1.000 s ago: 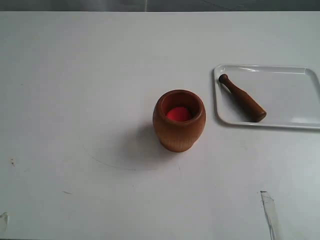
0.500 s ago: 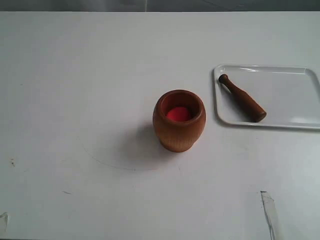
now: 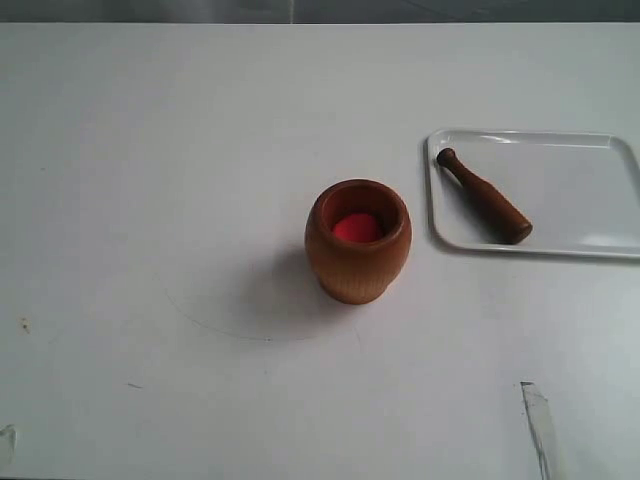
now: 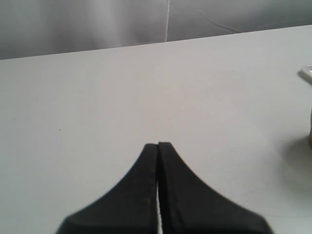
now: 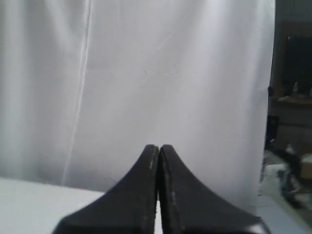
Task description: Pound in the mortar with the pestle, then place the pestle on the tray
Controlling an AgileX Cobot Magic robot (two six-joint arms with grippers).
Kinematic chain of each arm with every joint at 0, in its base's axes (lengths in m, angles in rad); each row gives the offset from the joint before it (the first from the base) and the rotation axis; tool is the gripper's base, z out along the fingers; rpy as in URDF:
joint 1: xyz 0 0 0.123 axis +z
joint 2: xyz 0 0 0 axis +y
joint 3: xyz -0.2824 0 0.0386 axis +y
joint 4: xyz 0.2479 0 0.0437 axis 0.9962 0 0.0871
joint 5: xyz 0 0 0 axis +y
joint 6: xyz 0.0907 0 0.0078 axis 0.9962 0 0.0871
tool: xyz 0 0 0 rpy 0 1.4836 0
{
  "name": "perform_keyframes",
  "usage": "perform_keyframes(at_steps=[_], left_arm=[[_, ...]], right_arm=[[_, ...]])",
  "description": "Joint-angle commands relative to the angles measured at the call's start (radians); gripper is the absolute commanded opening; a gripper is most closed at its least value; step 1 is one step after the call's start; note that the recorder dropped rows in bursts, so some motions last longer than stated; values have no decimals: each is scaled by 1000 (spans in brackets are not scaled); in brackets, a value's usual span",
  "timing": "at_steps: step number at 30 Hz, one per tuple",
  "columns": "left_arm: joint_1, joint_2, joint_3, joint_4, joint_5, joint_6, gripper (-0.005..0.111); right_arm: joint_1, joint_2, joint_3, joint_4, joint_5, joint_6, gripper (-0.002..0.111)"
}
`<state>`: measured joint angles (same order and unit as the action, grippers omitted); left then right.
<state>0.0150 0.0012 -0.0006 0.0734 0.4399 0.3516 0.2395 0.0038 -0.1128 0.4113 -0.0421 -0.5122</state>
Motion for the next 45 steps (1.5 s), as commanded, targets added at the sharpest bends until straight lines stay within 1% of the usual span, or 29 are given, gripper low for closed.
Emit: perform_keyframes(at_steps=[1, 5, 8, 24, 25, 26, 28, 29, 30, 31, 33, 35, 37, 38, 45], left_arm=[[-8, -1, 1, -7, -3, -8, 0], [-8, -1, 1, -7, -3, -8, 0], [-8, -1, 1, -7, -3, -8, 0], [-8, -1, 1, -7, -3, -8, 0], [-8, -1, 1, -7, -3, -8, 0], [-8, -1, 1, -7, -3, -8, 0], [-8, -1, 1, -7, -3, -8, 0], [-8, -1, 1, -7, -3, -8, 0], [-8, -1, 1, -7, -3, -8, 0], [-8, -1, 1, -7, -3, -8, 0], [-8, -1, 1, -7, -3, -8, 0], [-8, -1, 1, -7, -3, -8, 0], [-8, -1, 1, -7, -3, -8, 0], [-8, -1, 1, -7, -3, -8, 0], [-8, -1, 1, -7, -3, -8, 0]], right_arm=[[-10, -4, 77, -333, 2, -3, 0], [-10, -4, 113, -320, 2, -3, 0], [-10, -4, 113, -318, 89, -3, 0], [-10, -4, 113, -287, 86, 3, 0], [-10, -4, 113, -276, 93, 40, 0], [-10, -4, 113, -271, 110, 128, 0], [-10, -4, 113, -271, 139, 415, 0], [-10, -4, 113, -305, 149, 576, 0], [-10, -4, 113, -358, 151, 639, 0], [-10, -4, 113, -420, 149, 663, 0], [-17, -4, 113, -480, 135, 655, 0], [-49, -4, 113, -480, 135, 642, 0], [-114, -4, 113, -480, 135, 643, 0], [-126, -4, 113, -478, 135, 649, 0], [-131, -4, 113, -475, 135, 662, 0]])
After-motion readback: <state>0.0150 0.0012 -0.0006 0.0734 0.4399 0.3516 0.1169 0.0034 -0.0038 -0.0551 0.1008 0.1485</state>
